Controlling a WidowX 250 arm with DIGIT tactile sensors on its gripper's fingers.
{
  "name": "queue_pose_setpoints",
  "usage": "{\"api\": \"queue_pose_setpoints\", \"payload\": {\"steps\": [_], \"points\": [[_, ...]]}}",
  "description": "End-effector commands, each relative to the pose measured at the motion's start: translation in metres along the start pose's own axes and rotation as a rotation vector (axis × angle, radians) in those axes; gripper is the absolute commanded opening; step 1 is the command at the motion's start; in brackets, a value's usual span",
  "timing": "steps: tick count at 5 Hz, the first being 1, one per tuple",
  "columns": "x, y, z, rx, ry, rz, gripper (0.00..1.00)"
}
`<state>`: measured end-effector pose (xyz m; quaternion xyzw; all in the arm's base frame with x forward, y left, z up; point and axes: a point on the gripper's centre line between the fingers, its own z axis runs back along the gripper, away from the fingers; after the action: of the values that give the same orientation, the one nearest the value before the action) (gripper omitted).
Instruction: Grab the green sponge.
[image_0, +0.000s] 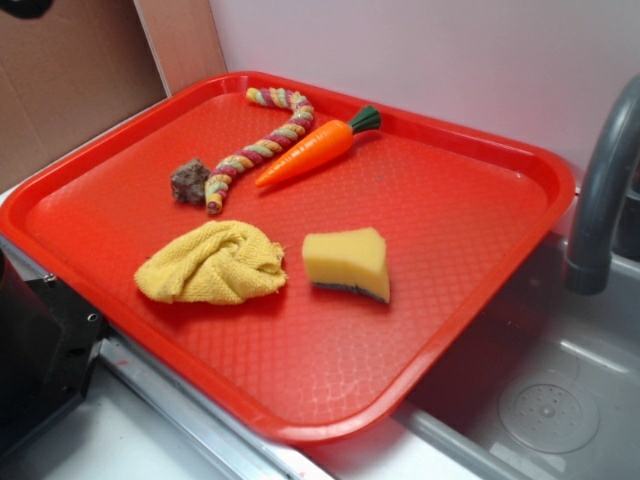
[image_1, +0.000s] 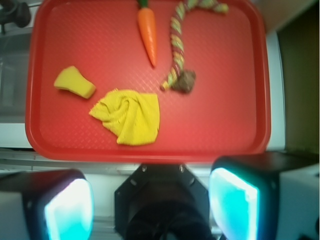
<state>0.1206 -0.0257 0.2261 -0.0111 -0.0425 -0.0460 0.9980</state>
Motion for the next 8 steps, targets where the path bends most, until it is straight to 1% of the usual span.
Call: {"api": "queue_pose_setpoints", "payload": {"steps": [1, 2, 3, 4, 5, 6, 7, 8], "points": [[0.036, -0.032, -0.03, -0.038, -0.062, -0.371, 1.0], [0.056, -0.055, -0.052, -0.004, -0.116, -0.445, 1.0], [0.067, -0.07, -0.073, 0.004, -0.114, -0.463, 1.0], [0.075, -0.081, -0.103, -0.005, -0.105, -0.47, 1.0], [0.079, -0.085, -0.134, -0.002, -0.099, -0.43, 1.0], [0.084, -0.089, -0.166, 0.003, -0.08, -0.432, 1.0], [0.086, -0.093, -0.195, 0.02, -0.043, -0.468, 1.0], [0.086, -0.096, -0.212, 0.025, -0.004, -0.484, 0.96]]}}
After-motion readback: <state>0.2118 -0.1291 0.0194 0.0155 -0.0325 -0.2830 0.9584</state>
